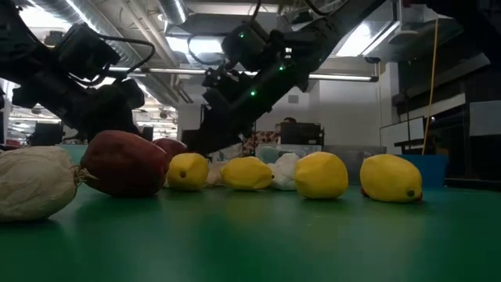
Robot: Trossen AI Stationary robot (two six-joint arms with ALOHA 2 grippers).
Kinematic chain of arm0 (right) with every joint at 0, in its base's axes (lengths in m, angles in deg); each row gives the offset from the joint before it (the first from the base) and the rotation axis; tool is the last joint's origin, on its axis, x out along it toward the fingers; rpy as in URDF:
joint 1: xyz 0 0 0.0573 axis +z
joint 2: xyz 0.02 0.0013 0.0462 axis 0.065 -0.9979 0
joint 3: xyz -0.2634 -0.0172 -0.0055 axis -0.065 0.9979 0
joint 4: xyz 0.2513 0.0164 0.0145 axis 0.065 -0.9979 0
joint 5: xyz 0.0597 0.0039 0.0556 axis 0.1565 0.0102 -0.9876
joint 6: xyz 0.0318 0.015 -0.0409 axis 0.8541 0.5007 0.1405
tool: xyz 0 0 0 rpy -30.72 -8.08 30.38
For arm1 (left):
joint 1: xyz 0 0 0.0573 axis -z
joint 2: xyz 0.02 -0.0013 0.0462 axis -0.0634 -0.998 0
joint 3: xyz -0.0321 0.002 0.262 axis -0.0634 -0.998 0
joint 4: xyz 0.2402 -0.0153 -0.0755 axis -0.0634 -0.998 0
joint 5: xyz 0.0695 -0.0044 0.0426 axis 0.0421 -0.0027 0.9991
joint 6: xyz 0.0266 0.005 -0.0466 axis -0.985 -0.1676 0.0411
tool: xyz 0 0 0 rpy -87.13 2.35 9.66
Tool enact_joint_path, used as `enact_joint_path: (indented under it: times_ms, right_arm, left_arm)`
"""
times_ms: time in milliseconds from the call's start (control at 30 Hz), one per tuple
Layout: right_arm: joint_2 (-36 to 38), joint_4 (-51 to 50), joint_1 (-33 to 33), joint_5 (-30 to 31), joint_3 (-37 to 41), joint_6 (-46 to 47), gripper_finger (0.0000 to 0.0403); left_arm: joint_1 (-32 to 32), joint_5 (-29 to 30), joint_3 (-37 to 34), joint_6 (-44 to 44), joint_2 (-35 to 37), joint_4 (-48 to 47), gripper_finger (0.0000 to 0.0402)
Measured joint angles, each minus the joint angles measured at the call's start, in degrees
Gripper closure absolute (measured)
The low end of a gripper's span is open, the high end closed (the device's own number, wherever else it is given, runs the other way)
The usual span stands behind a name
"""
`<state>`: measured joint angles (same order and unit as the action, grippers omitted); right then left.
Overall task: Sort produce into baskets
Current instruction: Put the red apple into the green bin
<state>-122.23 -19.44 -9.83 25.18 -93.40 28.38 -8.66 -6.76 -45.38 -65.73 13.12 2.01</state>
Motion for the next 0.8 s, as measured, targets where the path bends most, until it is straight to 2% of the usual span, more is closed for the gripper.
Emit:
enact_joint_path:
  times_ms: [233, 633, 800]
  right_arm:
    - [-0.85, 1.94, -0.03, -3.07, 0.0, 0.94, 0.0125]
    - [-2.35, 3.3, 0.06, -5.32, 0.02, 2.68, 0.0125]
    - [-3.29, 3.58, 0.06, -6.29, -0.02, 3.02, 0.0125]
  left_arm:
    - [-0.01, 0.17, -0.18, 0.36, -2.16, 3.59, 0.008]
    - [0.01, 0.3, 0.52, 1.9, -2.12, 2.42, 0.008]
    - [0.03, -0.01, 0.58, 1.76, -2.02, 2.0, 0.0105]
